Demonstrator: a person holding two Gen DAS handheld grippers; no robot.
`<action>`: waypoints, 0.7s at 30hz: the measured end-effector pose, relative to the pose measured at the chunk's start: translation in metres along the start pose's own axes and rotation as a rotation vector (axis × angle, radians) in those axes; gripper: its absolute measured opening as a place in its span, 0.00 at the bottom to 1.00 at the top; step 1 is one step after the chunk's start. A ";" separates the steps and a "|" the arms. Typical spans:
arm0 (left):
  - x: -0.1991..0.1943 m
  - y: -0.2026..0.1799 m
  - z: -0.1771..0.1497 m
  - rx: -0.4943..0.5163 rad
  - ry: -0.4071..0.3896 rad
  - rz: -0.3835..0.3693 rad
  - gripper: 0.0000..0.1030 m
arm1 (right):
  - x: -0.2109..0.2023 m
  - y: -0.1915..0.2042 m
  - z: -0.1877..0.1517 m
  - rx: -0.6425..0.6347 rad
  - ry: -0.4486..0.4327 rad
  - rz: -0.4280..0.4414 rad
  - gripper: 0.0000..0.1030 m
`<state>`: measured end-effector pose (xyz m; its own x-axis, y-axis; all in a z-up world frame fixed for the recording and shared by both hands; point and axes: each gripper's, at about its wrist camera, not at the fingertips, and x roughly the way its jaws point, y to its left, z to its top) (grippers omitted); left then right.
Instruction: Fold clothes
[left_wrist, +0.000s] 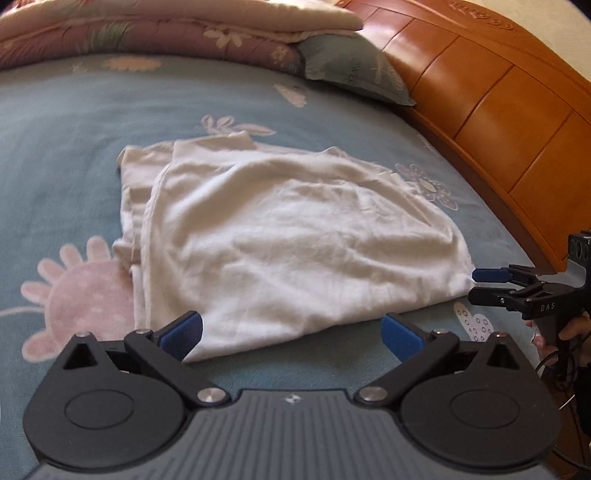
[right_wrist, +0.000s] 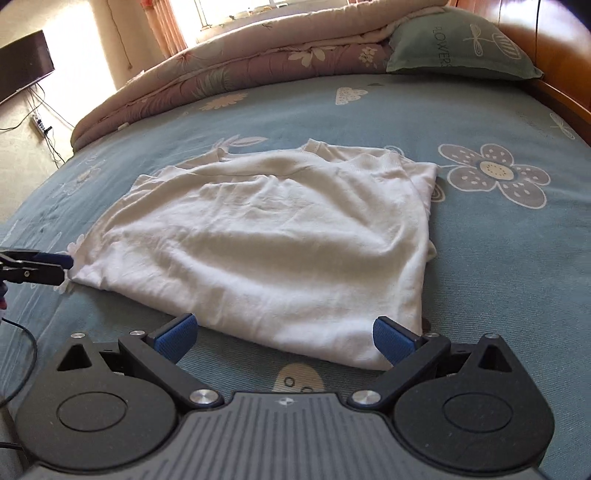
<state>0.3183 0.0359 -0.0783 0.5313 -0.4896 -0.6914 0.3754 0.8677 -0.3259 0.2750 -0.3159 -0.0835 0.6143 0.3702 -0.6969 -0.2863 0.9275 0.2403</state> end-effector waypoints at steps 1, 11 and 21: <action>0.005 -0.004 0.005 0.010 -0.003 -0.001 1.00 | 0.000 0.005 0.001 -0.010 -0.009 0.017 1.00; 0.029 0.001 -0.024 0.052 0.005 0.031 0.99 | 0.029 0.006 -0.017 0.062 -0.042 0.028 1.00; 0.021 -0.034 -0.004 0.104 -0.042 -0.051 0.99 | 0.014 0.030 -0.016 -0.003 0.003 -0.020 1.00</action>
<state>0.3138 -0.0031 -0.0843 0.5398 -0.5380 -0.6475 0.4782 0.8290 -0.2901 0.2629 -0.2838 -0.0971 0.6173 0.3516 -0.7038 -0.2764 0.9345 0.2244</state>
